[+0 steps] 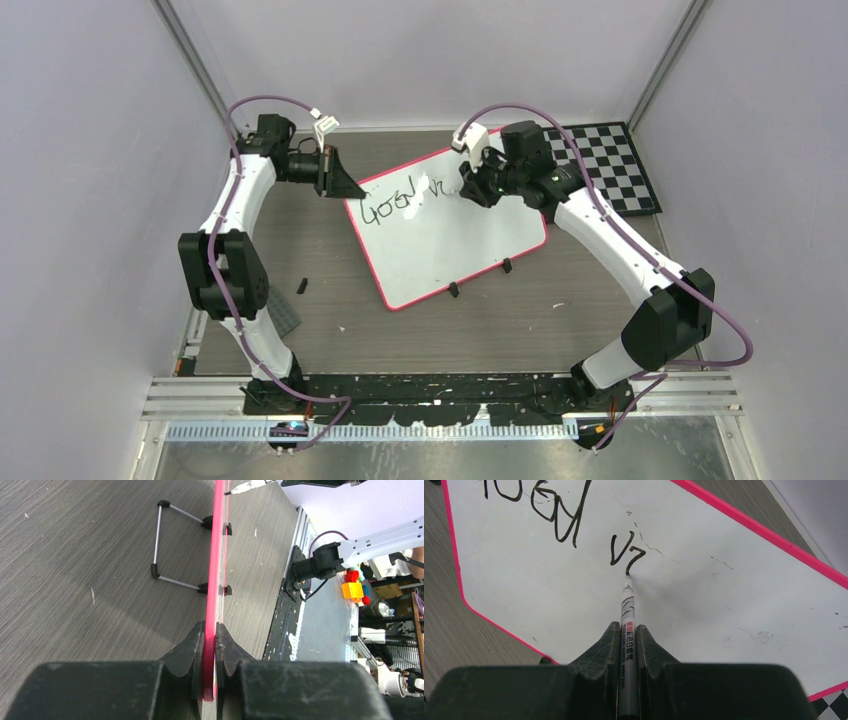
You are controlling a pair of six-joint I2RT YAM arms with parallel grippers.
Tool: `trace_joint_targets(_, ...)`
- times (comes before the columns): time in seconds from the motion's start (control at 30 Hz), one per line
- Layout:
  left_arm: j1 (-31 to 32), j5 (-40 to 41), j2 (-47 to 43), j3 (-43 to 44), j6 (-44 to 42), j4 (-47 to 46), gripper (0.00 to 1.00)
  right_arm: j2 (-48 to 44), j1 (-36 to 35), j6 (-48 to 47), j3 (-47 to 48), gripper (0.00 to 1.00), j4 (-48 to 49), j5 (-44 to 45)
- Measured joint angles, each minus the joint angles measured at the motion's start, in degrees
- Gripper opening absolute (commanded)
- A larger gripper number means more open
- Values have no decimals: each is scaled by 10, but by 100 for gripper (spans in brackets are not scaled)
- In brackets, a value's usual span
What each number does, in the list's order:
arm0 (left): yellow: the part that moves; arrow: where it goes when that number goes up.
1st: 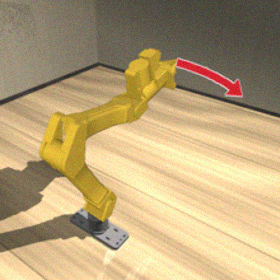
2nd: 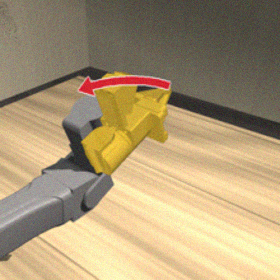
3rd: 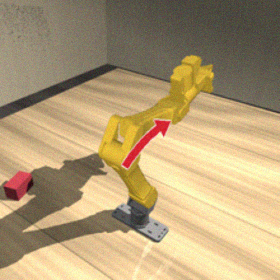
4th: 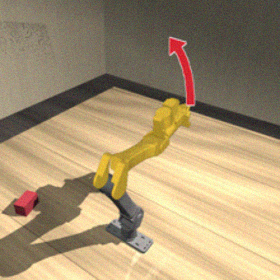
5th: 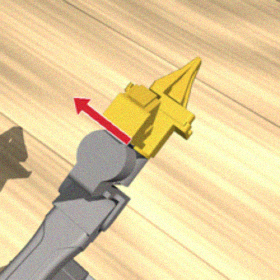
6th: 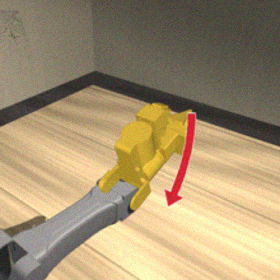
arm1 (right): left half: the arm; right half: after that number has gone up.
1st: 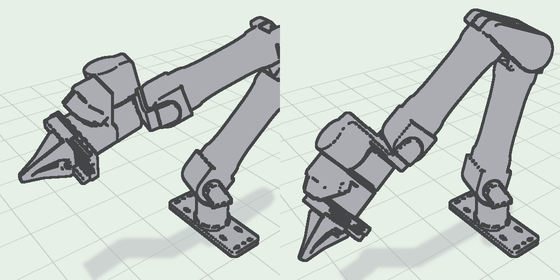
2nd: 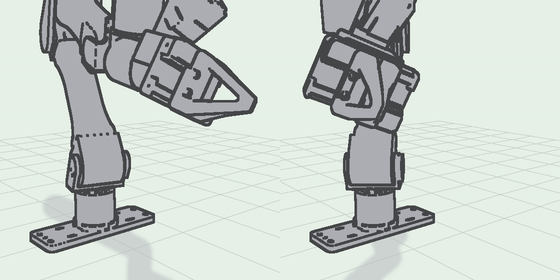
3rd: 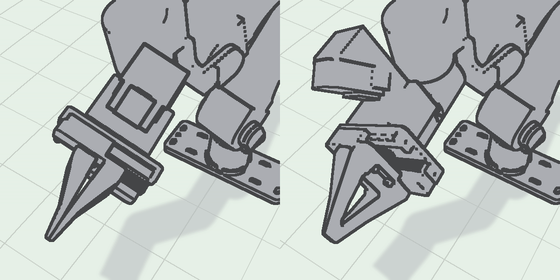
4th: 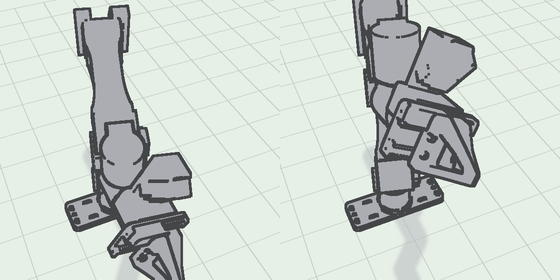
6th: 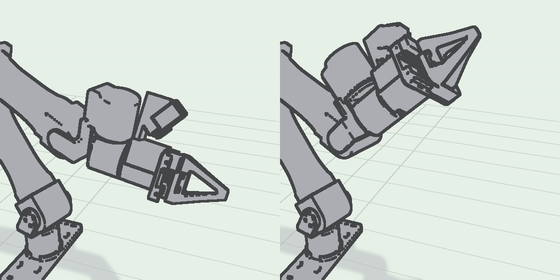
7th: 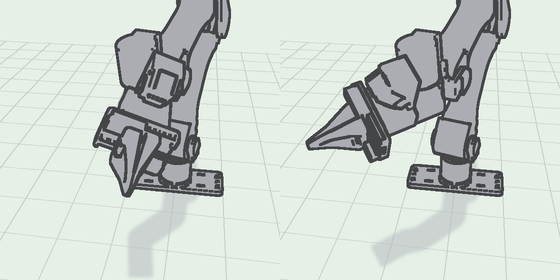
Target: Write a sentence on the whiteboard
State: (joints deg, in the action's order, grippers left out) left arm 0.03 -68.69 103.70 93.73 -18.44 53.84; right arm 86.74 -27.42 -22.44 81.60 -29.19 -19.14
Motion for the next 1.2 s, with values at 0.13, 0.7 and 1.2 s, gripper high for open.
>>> trace_joint_targets(0.13,0,-1,0,0,0,0,0,0,0,-2,14,0,-7,0)
trace_joint_targets(0.7,2,-1,0,2,-4,3,0,25,0,8,63,0,17,-2)
trace_joint_targets(1.2,2,2,0,5,-7,7,0,31,0,8,59,0,18,-3)
